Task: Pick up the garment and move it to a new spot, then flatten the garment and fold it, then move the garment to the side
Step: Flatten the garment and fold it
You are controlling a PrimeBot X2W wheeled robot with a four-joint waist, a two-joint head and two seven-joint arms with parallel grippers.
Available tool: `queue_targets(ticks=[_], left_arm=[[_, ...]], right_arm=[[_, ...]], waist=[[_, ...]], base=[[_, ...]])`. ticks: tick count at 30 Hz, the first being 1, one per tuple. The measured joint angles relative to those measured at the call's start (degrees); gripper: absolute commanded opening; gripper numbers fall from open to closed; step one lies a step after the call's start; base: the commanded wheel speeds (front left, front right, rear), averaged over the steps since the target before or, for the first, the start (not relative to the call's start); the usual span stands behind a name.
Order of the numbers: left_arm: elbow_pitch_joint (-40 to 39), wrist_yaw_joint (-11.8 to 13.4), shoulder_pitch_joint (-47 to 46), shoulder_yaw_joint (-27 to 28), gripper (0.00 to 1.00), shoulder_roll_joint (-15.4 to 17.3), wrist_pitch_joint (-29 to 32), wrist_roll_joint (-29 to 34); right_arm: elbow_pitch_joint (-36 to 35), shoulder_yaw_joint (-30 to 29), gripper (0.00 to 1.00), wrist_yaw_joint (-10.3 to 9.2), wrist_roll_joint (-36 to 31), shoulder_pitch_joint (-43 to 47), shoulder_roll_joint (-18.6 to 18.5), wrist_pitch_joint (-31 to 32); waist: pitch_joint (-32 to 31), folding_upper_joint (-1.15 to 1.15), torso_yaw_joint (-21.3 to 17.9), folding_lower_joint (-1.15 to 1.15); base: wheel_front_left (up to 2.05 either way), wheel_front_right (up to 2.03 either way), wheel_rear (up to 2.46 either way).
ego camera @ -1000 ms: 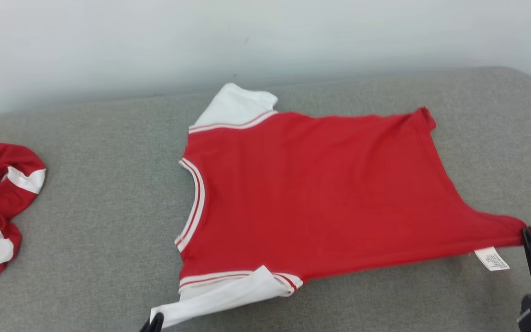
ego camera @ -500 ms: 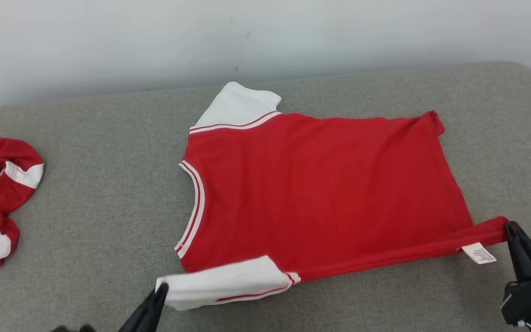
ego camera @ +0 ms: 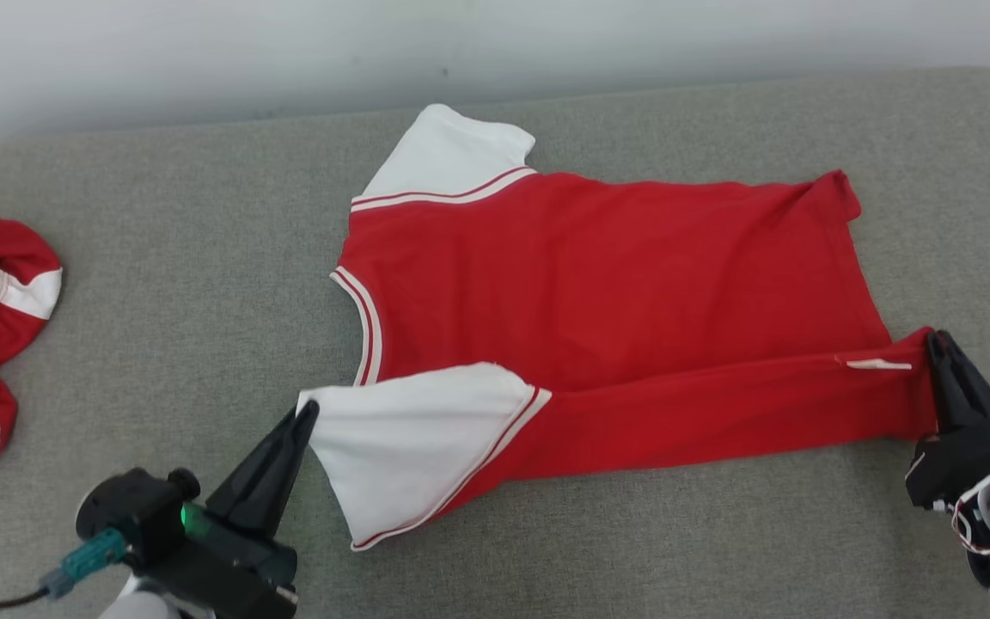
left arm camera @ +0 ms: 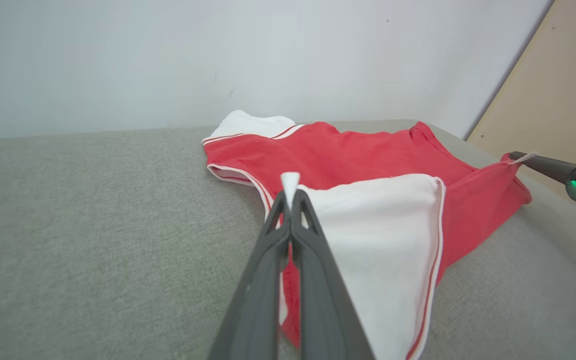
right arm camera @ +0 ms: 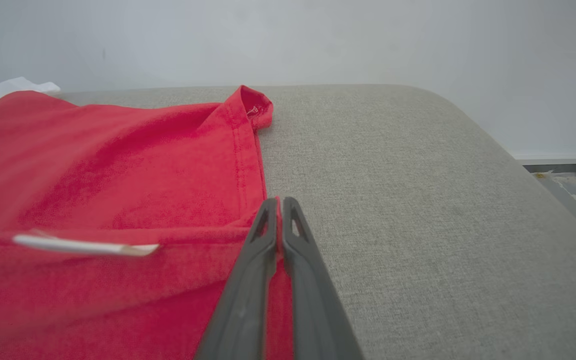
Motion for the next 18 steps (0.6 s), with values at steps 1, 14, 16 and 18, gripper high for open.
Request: queue_targets(ticks=[1,14,16,18], left_arm=[[0.74,-0.41,-1.03,-0.19,0.0,-0.07,-0.24,0.89],[7.6,-1.38,-11.77,-1.42,0.22,-1.58,-0.51,8.71],[8.73,-1.4,-12.24,-2.13,0.48,-1.65,-0.49,8.95],[9.28,-1.4,-12.49,-2.02,1.0,-1.7,-0.49,8.89]], right_arm=[[0.74,-0.11,0.0,0.0,-0.25,-0.92,0.05,-0.14],[3.76,-0.91,0.0,0.0,-2.46,-7.16,2.91,-0.76],[3.91,-0.8,0.0,0.0,-2.52,-7.53,3.28,-0.77],[4.05,-0.75,0.32,0.0,-2.54,-7.51,3.76,-0.77]], waist=[[0.41,0.0,0.02,0.0],[5.97,0.0,0.11,0.0],[6.47,0.0,-0.03,0.0],[6.57,0.0,-0.31,0.0]], base=[[0.0,0.0,0.0],[0.0,0.0,0.0],[0.0,0.0,0.0],[0.0,0.0,0.0]])
